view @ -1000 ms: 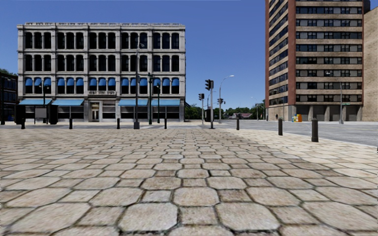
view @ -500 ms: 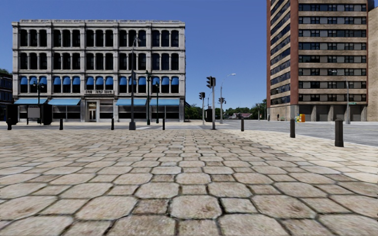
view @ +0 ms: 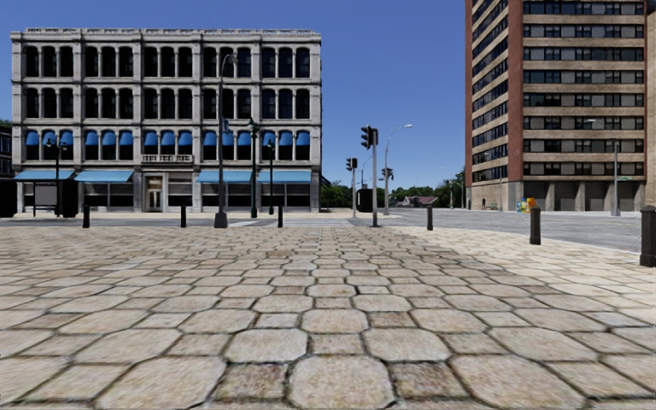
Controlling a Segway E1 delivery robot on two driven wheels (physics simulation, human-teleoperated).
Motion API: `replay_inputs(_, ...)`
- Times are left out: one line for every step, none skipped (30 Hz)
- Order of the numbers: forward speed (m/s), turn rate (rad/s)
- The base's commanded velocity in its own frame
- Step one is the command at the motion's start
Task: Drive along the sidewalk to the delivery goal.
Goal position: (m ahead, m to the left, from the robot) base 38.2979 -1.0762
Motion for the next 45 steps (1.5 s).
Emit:
replay_inputs(2.0,0.0)
replay_inputs(2.0,0.0)
replay_inputs(2.0,0.0)
replay_inputs(2.0,0.0)
replay_inputs(2.0,0.0)
replay_inputs(2.0,0.0)
replay_inputs(2.0,0.0)
replay_inputs(2.0,0.0)
replay_inputs(2.0,0.0)
replay_inputs(2.0,0.0)
replay_inputs(2.0,0.0)
replay_inputs(2.0,0.0)
replay_inputs(2.0,0.0)
replay_inputs(2.0,0.0)
replay_inputs(2.0,0.0)
replay_inputs(2.0,0.0)
replay_inputs(2.0,0.0)
replay_inputs(2.0,0.0)
replay_inputs(2.0,0.0)
replay_inputs(2.0,0.0)
replay_inputs(2.0,0.0)
replay_inputs(2.0,0.0)
replay_inputs(2.0,0.0)
replay_inputs(2.0,0.0)
replay_inputs(2.0,0.0)
replay_inputs(2.0,0.0)
replay_inputs(2.0,0.0)
replay_inputs(2.0,0.0)
replay_inputs(2.0,0.0)
replay_inputs(2.0,0.0)
replay_inputs(2.0,0.0)
replay_inputs(2.0,0.0)
replay_inputs(2.0,0.0)
replay_inputs(2.0,0.0)
replay_inputs(2.0,0.0)
replay_inputs(2.0,0.0)
replay_inputs(2.0,0.0)
replay_inputs(2.0,0.0)
replay_inputs(2.0,0.0)
replay_inputs(2.0,0.0)
replay_inputs(2.0,0.0)
replay_inputs(2.0,0.0)
replay_inputs(2.0,0.0)
replay_inputs(2.0,0.0)
replay_inputs(2.0,0.0)
